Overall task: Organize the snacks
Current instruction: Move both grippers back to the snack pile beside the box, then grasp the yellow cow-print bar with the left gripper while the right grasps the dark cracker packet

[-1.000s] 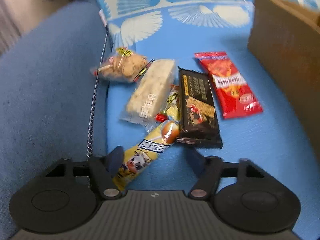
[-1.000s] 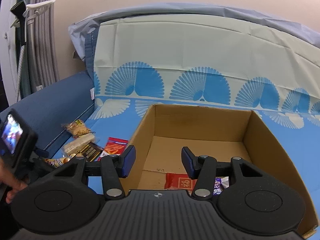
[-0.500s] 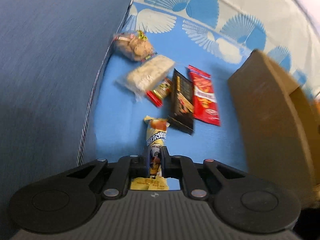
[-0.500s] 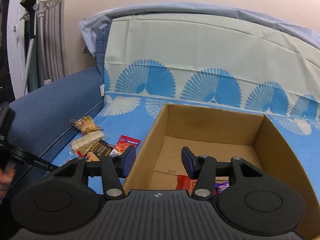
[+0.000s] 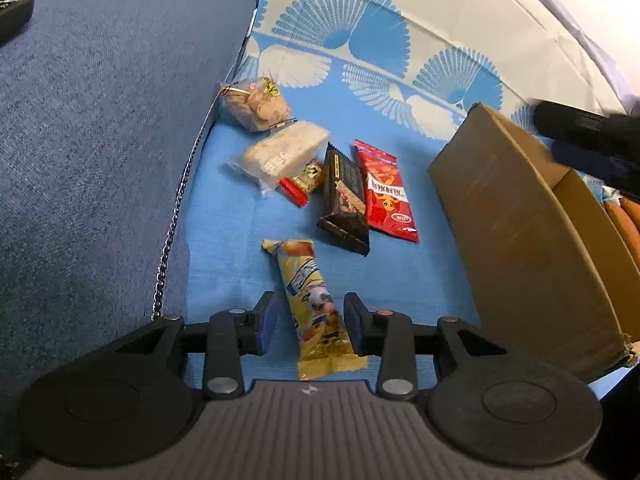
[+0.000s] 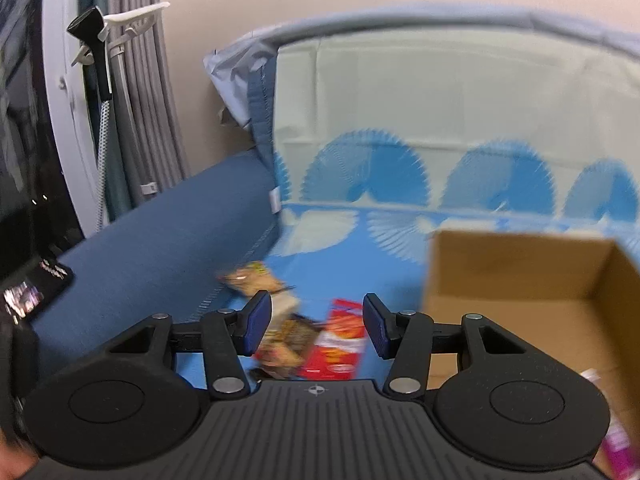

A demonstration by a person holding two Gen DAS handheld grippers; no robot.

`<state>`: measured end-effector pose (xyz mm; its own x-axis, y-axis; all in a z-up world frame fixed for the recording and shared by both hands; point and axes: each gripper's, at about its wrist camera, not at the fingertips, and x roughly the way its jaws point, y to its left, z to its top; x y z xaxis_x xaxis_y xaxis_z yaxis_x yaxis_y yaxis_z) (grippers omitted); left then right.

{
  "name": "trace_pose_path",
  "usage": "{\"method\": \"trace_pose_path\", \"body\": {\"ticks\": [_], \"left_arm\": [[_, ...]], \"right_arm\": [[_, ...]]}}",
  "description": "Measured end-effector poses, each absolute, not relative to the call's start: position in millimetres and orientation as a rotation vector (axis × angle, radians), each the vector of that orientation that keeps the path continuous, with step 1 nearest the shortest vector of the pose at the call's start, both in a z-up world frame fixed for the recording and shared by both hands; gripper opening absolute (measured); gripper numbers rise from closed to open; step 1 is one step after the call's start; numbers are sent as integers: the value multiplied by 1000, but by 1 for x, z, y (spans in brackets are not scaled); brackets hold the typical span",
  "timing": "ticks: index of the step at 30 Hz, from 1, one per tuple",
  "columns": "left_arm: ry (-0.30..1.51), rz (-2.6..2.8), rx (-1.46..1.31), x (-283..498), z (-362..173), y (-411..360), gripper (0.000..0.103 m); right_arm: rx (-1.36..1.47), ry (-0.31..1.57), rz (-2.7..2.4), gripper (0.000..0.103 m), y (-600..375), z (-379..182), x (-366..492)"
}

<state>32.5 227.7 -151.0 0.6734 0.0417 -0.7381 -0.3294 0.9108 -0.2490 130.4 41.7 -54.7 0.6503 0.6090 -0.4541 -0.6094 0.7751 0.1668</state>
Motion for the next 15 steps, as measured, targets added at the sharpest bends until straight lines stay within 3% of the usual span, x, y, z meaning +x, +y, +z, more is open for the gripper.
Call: {"method": "trace_pose_path", "body": {"ticks": [3,10,15], "left_arm": [[806,238,-355,33,-152,225,40],[823,213,-352,33,-156,225,40],[852,180,-395,36,-163,231,35]], "right_arm": [[13,625,706,55,83,-76,145],[-5,864,613,72,154,-137,196],[-12,992,502,67,170,-162,220]]}}
